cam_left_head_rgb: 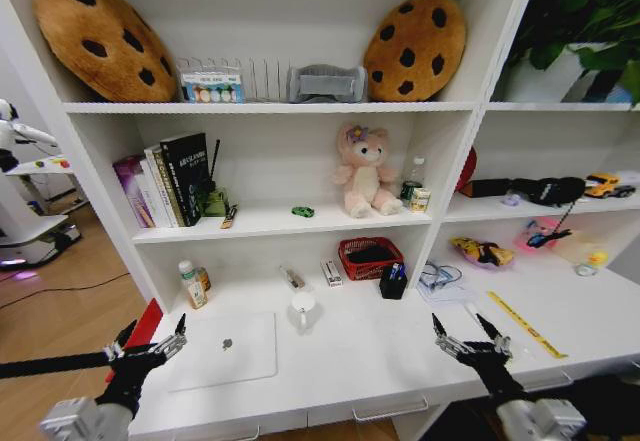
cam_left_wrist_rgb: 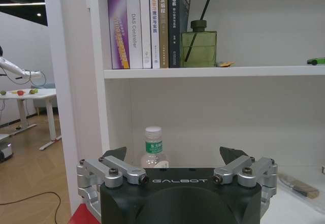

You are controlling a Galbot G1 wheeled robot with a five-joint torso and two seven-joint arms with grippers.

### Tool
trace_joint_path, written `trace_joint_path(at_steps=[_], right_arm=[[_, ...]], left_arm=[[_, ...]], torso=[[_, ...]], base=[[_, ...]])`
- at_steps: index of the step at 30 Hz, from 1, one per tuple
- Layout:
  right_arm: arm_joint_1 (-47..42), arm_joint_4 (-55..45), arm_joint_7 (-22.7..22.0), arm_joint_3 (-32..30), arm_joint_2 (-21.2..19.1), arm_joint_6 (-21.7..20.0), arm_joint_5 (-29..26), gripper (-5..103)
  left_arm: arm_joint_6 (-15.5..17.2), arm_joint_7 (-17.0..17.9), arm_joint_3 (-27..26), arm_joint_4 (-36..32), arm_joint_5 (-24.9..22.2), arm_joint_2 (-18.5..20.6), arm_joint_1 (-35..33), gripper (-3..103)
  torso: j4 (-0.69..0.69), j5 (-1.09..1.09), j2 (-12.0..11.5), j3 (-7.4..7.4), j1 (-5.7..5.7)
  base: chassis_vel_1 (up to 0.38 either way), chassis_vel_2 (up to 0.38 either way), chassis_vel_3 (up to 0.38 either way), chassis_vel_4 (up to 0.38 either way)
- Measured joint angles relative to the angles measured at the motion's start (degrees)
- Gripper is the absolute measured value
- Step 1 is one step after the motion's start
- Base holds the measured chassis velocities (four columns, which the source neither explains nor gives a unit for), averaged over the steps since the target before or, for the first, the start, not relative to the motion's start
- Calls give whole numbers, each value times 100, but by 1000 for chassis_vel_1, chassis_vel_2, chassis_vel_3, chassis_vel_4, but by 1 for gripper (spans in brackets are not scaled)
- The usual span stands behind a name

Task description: Organize the objects on the table.

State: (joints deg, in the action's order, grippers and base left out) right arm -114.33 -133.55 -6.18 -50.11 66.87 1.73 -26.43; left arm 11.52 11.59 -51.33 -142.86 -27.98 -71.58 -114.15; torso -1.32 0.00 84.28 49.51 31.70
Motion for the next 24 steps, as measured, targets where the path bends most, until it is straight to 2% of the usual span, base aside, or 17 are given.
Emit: trace_joint_path(at_steps=[24], right_arm=[[0,0,0,0,0,0,0,100]], left_arm=[[0,2,0,0,0,0,0,100]], torso=[[0,0,15,8,7]], base=[[16,20,20,25]])
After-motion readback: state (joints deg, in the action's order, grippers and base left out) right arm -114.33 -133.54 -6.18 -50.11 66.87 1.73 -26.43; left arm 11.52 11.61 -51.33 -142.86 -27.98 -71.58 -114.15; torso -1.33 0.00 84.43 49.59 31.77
